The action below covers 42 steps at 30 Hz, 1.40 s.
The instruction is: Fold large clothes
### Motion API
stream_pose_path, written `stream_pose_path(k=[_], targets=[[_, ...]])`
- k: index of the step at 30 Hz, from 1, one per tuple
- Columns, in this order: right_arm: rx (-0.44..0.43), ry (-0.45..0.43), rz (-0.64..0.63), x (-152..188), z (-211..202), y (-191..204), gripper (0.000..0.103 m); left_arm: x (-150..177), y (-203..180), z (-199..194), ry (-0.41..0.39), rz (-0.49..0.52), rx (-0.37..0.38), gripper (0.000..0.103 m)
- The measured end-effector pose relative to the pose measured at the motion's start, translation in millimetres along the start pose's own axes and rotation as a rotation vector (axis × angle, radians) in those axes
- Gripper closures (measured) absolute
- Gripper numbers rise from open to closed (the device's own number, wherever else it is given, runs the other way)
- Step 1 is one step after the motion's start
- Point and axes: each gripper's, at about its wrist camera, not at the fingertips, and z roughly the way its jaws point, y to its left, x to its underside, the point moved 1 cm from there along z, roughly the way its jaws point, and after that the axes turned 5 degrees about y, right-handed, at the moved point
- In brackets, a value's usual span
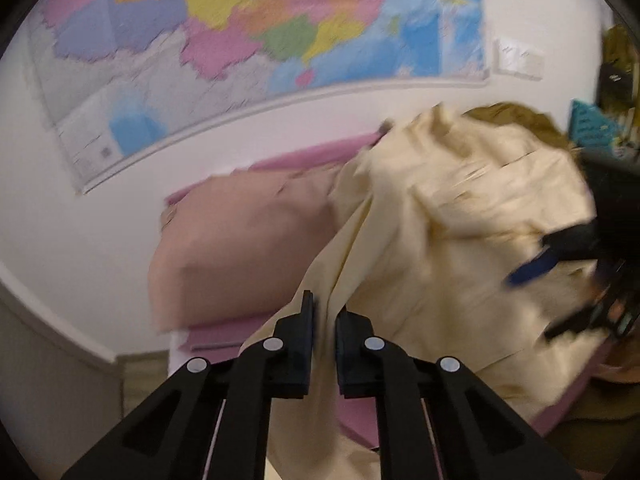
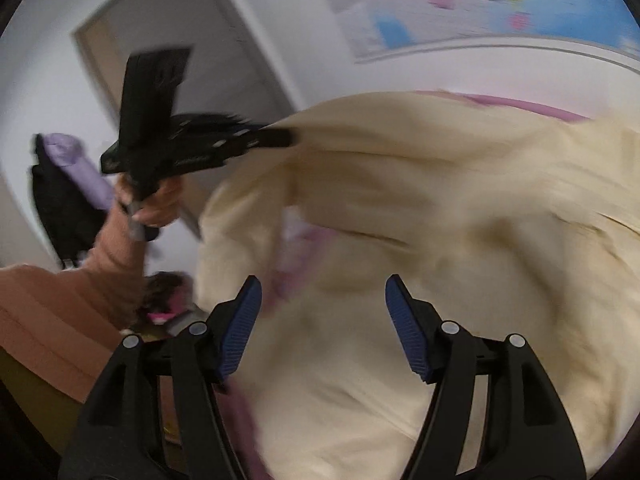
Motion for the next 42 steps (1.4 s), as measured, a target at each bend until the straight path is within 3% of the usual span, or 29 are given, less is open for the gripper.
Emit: stream_pose_path(k=[2, 5, 8, 9, 10, 12, 13, 16, 17, 18, 20, 24, 27, 30, 31, 33, 34, 36, 39, 42], targets=[[-0.049, -0.007, -0.028, -5, 14, 13, 0.039, -10, -12, -8, -0.011, 0.029, 0.060, 0.095], [-0.135, -0.017, -0.040, -14, 48, 32, 0.035, -16, -30, -9, -0.013, 0.062, 0.086, 0.095], [-0.132, 0.002, -0.026, -18, 81, 41, 0.033, -20, -40, -8, -0.008, 0.060, 0.124, 0.095], [-0.142, 0.002, -0.005, -19, 89, 41, 0.042, -21, -42, -6, -0.006, 0.059, 0.123, 0.095], [-0.160, 0.002, 0.004, -20, 93, 40, 0.065, -23, -42, -5, -0.002, 0.055, 0.121, 0.095], [-0.178, -0.013, -0.007, -23, 90, 42, 0.099, -27, -40, -2, 0.004, 0.038, 0.133, 0.095], [-0.177, -0.026, -0.011, -24, 81, 43, 0.101, -30, -38, -3, 0.005, 0.022, 0.149, 0.095], [-0.198, -0.094, -0.022, -29, 33, 43, 0.101, -42, -31, -15, -0.032, -0.024, 0.218, 0.094], [-0.188, -0.113, -0.020, -31, 9, 41, 0.101, -45, -29, -21, -0.058, -0.035, 0.250, 0.090], [-0.174, -0.130, -0.027, -31, -9, 41, 0.101, -48, -28, -27, -0.082, -0.041, 0.281, 0.078], [-0.072, -0.182, -0.042, -29, -69, 39, 0.101, -54, -26, -46, -0.164, -0.059, 0.334, 0.063], [0.182, -0.210, -0.037, -17, -164, 24, 0.101, -56, -34, -54, -0.231, -0.040, 0.344, 0.055], [0.400, -0.101, 0.022, 9, -204, -2, 0.101, -52, -49, -27, -0.180, -0.014, 0.284, 0.055], [0.555, 0.018, 0.114, 43, -211, -40, 0.099, -43, -65, 8, -0.104, 0.020, 0.255, 0.055], [0.595, 0.105, 0.170, 62, -204, -63, 0.094, -39, -72, 23, -0.067, 0.033, 0.270, 0.055], [0.664, 0.185, 0.271, 85, -194, -91, 0.091, -30, -82, 48, -0.011, 0.057, 0.269, 0.055], [0.696, 0.194, 0.326, 93, -195, -106, 0.081, -25, -88, 62, 0.025, 0.068, 0.261, 0.055], [0.711, 0.149, 0.378, 93, -206, -123, 0.057, -15, -95, 84, 0.088, 0.080, 0.223, 0.055], [0.632, -0.011, 0.303, 59, -212, -112, 0.056, -3, -92, 101, 0.135, 0.057, 0.242, 0.055], [0.507, -0.064, 0.226, 22, -188, -109, 0.051, 6, -83, 104, 0.131, 0.021, 0.267, 0.054]])
